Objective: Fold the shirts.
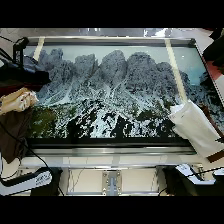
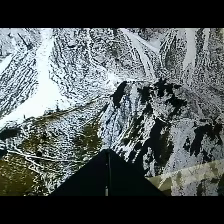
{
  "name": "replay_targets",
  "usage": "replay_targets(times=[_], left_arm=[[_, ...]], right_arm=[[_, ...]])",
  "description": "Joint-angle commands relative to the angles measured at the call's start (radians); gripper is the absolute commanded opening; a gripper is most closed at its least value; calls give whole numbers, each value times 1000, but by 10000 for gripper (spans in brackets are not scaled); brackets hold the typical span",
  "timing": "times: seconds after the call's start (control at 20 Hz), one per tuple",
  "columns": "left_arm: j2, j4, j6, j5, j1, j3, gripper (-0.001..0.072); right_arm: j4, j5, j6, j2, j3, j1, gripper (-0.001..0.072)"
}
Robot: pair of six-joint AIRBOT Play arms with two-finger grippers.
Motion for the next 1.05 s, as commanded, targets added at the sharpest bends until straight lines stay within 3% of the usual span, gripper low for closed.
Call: replay_targets(times=[0.0, 0.2, 0.25, 0.3, 0.35, 0.5, 0.75, 1.0], left_arm=[[0, 0, -3, 0, 1, 0, 12], [-1, 0, -3, 0, 1, 0, 12], [-1, 0, -3, 0, 1, 0, 12], [-1, 1, -3, 0, 1, 0, 12], [-1, 0, -3, 0, 1, 0, 12], [-1, 0, -3, 0, 1, 0, 12], [-1, 0, -3, 0, 1, 0, 12], [-1, 0, -3, 0, 1, 0, 12]], right_arm=[[157, 47, 60, 15, 57, -68, 513], [718, 5, 38, 71, 217, 12, 480], [797, -12, -19, 87, 235, 80, 343], [845, -14, -84, 103, 240, 164, 131], [863, -12, -130, 114, 240, 256, 24], [800, -4, -215, 120, 240, 575, 16], [464, -67, -216, 115, 239, 1071, 16], [420, -117, -215, 111, 239, 1328, 16]])
